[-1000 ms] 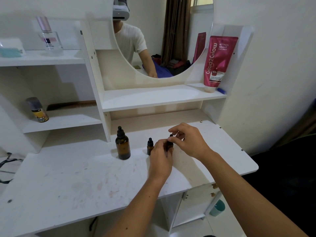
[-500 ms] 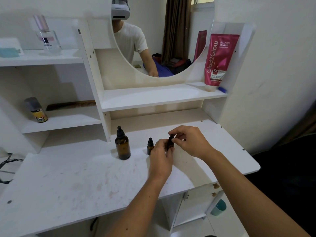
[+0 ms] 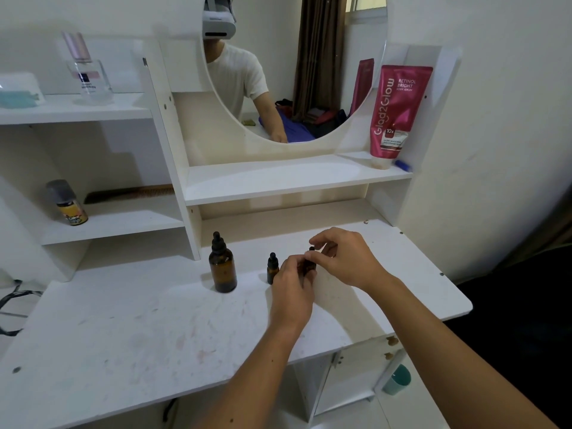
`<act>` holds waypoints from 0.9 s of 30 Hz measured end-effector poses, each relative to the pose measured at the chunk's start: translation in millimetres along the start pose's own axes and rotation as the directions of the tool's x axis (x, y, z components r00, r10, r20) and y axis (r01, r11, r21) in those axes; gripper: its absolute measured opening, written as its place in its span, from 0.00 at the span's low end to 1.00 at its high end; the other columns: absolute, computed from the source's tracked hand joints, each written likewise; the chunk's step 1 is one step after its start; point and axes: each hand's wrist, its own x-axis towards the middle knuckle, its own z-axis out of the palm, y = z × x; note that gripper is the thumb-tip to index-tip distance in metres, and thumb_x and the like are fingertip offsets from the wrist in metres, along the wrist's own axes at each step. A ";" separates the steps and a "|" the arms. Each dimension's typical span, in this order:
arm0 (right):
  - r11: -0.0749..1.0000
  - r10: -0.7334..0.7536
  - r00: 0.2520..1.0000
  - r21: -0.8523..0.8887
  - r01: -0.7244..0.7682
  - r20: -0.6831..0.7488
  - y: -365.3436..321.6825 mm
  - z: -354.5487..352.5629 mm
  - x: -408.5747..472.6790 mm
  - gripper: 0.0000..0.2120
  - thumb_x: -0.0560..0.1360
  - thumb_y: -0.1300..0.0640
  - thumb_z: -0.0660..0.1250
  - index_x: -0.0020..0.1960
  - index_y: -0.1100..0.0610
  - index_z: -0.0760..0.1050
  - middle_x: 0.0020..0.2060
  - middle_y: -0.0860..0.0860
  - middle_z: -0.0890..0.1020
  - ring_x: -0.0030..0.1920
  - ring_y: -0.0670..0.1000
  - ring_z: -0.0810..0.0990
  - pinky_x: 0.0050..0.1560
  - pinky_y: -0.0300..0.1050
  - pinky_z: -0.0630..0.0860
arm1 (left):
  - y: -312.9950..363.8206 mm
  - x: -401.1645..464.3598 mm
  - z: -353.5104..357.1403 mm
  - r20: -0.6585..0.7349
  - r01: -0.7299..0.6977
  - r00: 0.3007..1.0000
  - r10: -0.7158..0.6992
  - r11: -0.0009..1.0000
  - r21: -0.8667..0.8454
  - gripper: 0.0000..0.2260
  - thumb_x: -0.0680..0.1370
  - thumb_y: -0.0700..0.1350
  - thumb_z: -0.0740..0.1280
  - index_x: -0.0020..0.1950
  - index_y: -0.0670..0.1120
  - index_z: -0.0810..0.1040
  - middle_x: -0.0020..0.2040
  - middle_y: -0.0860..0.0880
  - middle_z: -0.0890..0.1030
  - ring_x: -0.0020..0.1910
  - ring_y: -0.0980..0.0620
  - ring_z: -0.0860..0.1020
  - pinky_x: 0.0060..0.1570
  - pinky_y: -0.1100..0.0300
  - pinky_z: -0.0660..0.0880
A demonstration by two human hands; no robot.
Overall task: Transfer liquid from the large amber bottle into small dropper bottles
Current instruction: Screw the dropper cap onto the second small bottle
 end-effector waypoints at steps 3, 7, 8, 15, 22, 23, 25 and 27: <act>0.999 -0.037 0.997 -0.023 0.038 0.064 0.6 -3.0 -0.5 0.11 0.78 0.58 0.73 0.60 0.52 0.84 0.51 0.41 0.84 0.47 0.41 0.84 0.51 0.31 0.77 | 1.6 -0.2 0.2 0.008 0.023 1.000 -0.023 1.000 0.010 0.11 0.83 0.43 0.66 0.65 0.49 0.77 0.56 0.58 0.80 0.55 0.64 0.78 0.56 0.68 0.76; 1.000 -0.006 1.000 -0.014 0.006 0.017 0.4 -2.3 -1.8 0.10 0.75 0.53 0.78 0.55 0.51 0.85 0.43 0.42 0.85 0.43 0.42 0.84 0.49 0.35 0.80 | -0.9 0.5 0.3 0.000 0.011 1.000 -0.011 1.000 0.014 0.10 0.83 0.43 0.67 0.63 0.50 0.77 0.54 0.59 0.81 0.54 0.64 0.78 0.56 0.64 0.78; 1.000 -0.007 1.000 -0.008 0.007 0.006 0.9 -2.5 -2.5 0.11 0.74 0.52 0.78 0.55 0.51 0.84 0.43 0.43 0.85 0.43 0.42 0.84 0.49 0.34 0.80 | -1.3 0.4 0.6 -0.001 0.009 1.000 -0.009 1.000 0.014 0.09 0.83 0.43 0.67 0.63 0.50 0.77 0.54 0.59 0.81 0.54 0.63 0.79 0.57 0.64 0.78; 0.999 -0.031 0.999 -0.034 0.032 0.033 -0.7 -2.7 -1.6 0.11 0.76 0.56 0.76 0.58 0.53 0.84 0.45 0.43 0.85 0.44 0.42 0.84 0.52 0.36 0.80 | -1.7 0.2 1.5 -0.006 0.016 1.000 -0.016 1.000 0.020 0.09 0.83 0.44 0.67 0.63 0.49 0.77 0.54 0.60 0.80 0.55 0.65 0.78 0.55 0.67 0.76; 0.994 -0.075 0.991 -0.068 0.083 0.111 -0.2 -7.1 1.1 0.13 0.78 0.62 0.71 0.62 0.52 0.83 0.49 0.41 0.84 0.48 0.41 0.84 0.53 0.31 0.78 | 1.8 -0.2 1.6 -0.003 0.031 1.000 -0.031 0.999 0.026 0.10 0.83 0.44 0.67 0.65 0.49 0.76 0.56 0.58 0.80 0.54 0.64 0.77 0.53 0.73 0.73; 0.993 -0.071 0.991 -0.087 0.081 0.111 -0.2 -7.0 2.3 0.13 0.78 0.61 0.72 0.61 0.53 0.84 0.49 0.43 0.85 0.47 0.43 0.84 0.54 0.37 0.80 | 0.8 -0.2 1.7 -0.002 0.033 0.999 -0.033 0.999 0.028 0.10 0.83 0.43 0.67 0.64 0.49 0.76 0.56 0.58 0.80 0.54 0.64 0.77 0.54 0.71 0.74; 0.992 -0.054 0.995 -0.106 0.063 0.084 -0.9 -7.9 3.3 0.13 0.77 0.56 0.75 0.61 0.53 0.83 0.49 0.47 0.84 0.46 0.46 0.84 0.54 0.43 0.81 | -0.5 0.4 1.8 -0.003 0.031 1.000 -0.031 0.999 0.019 0.10 0.83 0.43 0.67 0.64 0.49 0.77 0.55 0.58 0.80 0.55 0.63 0.78 0.56 0.67 0.76; 0.993 -0.070 0.996 -0.091 0.075 0.060 0.6 -8.9 3.5 0.14 0.76 0.56 0.75 0.61 0.53 0.83 0.50 0.46 0.83 0.45 0.45 0.84 0.53 0.41 0.81 | -0.3 1.1 2.1 -0.002 0.031 1.000 -0.031 0.999 0.011 0.10 0.83 0.43 0.67 0.63 0.49 0.77 0.55 0.58 0.80 0.55 0.61 0.79 0.56 0.66 0.77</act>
